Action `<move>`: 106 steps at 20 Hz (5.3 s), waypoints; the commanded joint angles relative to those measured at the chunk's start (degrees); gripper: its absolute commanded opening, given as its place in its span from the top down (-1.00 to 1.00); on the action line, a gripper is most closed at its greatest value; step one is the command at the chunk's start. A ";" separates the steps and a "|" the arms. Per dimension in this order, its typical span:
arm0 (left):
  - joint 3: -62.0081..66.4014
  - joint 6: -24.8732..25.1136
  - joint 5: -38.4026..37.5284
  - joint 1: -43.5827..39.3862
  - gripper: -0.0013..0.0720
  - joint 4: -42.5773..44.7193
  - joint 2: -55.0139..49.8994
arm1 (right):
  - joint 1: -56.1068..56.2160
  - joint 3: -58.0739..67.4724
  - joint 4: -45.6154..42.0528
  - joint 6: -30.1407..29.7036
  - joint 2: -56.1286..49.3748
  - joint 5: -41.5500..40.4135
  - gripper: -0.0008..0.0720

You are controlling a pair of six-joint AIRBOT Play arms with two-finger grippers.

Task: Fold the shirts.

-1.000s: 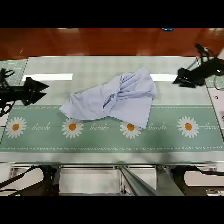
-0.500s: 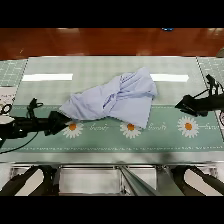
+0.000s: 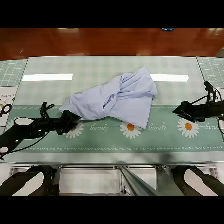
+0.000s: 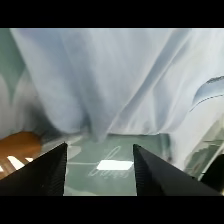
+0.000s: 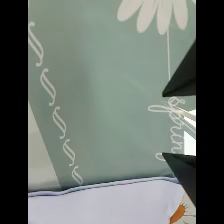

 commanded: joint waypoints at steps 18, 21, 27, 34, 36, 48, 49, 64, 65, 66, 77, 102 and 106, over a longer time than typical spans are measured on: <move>12.57 6.99 7.93 -5.46 0.91 -8.41 -2.78 | 0.85 -14.60 8.55 -5.20 0.15 2.19 -0.15; 12.57 6.99 7.93 -5.46 0.91 -8.22 -2.78 | 7.58 -14.53 10.21 -4.04 -0.61 -2.43 -0.15; 12.57 6.99 6.99 -5.46 0.91 -8.20 -2.78 | 19.82 -11.41 21.84 -5.68 -12.17 -10.78 -0.15; 12.74 8.17 7.02 -5.09 0.91 -8.22 -2.78 | 27.15 0.00 24.00 -6.84 -19.71 -13.22 0.91; 14.32 12.63 4.68 -3.65 0.91 -8.22 -2.75 | 27.30 3.78 23.43 -9.51 -19.65 -10.25 0.92; 62.14 4.35 -9.38 20.72 0.91 -9.99 5.29 | 17.09 63.36 0.61 1.62 -3.19 2.54 0.92; 66.07 3.56 -9.40 22.10 0.91 -9.99 6.08 | 17.09 67.32 -0.74 1.62 -1.64 2.49 0.92; 79.97 -3.10 -20.70 34.03 0.91 12.68 33.09 | 17.09 75.49 -27.65 7.85 22.95 18.49 0.92; 79.95 -5.14 -21.57 30.45 0.91 19.56 34.80 | 17.11 74.99 -29.05 8.20 23.21 19.74 0.92; 79.93 -7.26 -22.38 27.34 0.91 25.90 36.09 | 17.11 73.79 -29.31 8.22 23.58 19.82 0.92; 49.40 -5.62 -19.50 22.58 0.91 20.85 27.50 | 17.16 45.40 -22.73 7.87 15.43 8.55 0.92; 52.37 2.32 -32.39 26.73 -0.42 25.83 -17.38 | -2.10 45.35 -15.74 12.70 -27.08 13.92 -0.15; 25.46 2.21 -31.93 40.04 -0.42 27.36 -2.01 | -8.31 19.61 -4.07 7.67 -12.85 1.18 -0.15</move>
